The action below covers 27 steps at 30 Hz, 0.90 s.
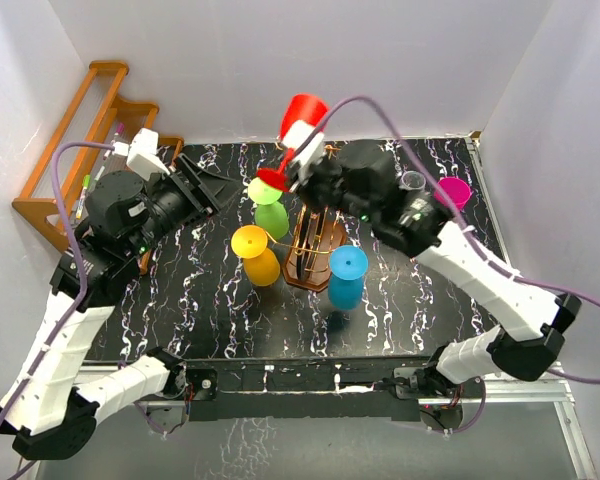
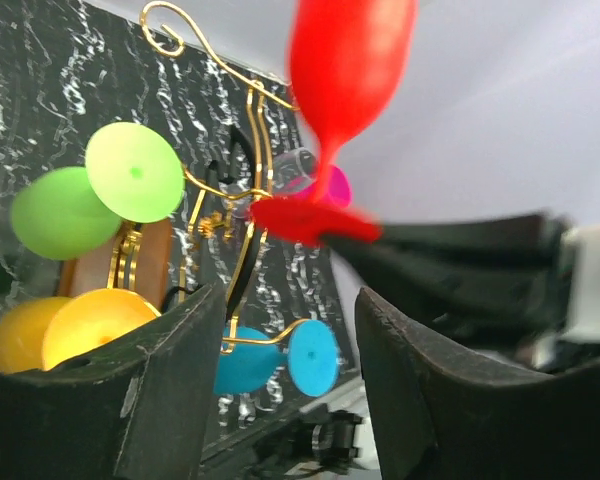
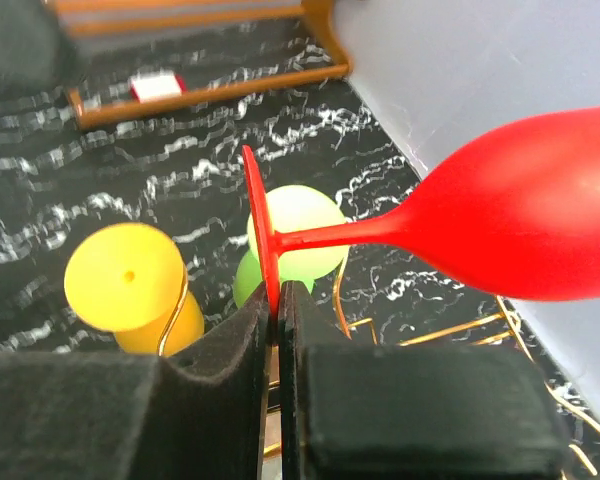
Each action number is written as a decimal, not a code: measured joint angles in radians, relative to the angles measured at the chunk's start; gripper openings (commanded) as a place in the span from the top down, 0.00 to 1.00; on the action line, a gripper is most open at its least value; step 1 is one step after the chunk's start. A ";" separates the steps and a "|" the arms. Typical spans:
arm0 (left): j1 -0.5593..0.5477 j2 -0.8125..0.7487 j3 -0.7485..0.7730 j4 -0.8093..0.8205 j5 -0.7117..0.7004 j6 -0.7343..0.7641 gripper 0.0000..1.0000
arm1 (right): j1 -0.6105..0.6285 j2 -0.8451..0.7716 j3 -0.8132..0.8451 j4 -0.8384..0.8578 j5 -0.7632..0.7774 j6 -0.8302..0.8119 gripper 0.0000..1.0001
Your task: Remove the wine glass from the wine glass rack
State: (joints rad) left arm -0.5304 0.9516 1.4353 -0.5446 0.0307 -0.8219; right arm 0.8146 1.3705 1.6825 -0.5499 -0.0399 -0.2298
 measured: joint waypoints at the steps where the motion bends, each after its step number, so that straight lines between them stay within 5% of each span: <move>1: 0.000 0.008 0.020 -0.014 0.001 -0.024 0.43 | 0.055 0.014 -0.010 0.008 0.029 -0.053 0.93; 4: 0.000 0.019 0.061 -0.040 0.003 -0.100 0.28 | 0.107 0.021 -0.050 0.021 0.099 -0.166 0.93; 7: 0.000 0.005 0.064 -0.047 0.006 -0.190 0.23 | 0.101 -0.001 -0.091 0.055 0.154 -0.235 0.93; 16: 0.000 -0.004 -0.018 0.028 0.109 -0.390 0.23 | 0.140 -0.215 -0.301 0.224 0.150 -0.375 0.92; 27: 0.000 0.063 -0.127 0.161 0.206 -0.533 0.24 | 0.172 -0.234 -0.351 0.312 0.121 -0.423 0.92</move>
State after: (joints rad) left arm -0.5304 1.0145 1.3087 -0.3836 0.2371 -1.3548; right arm 0.9863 1.1362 1.3312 -0.2379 0.0811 -0.6533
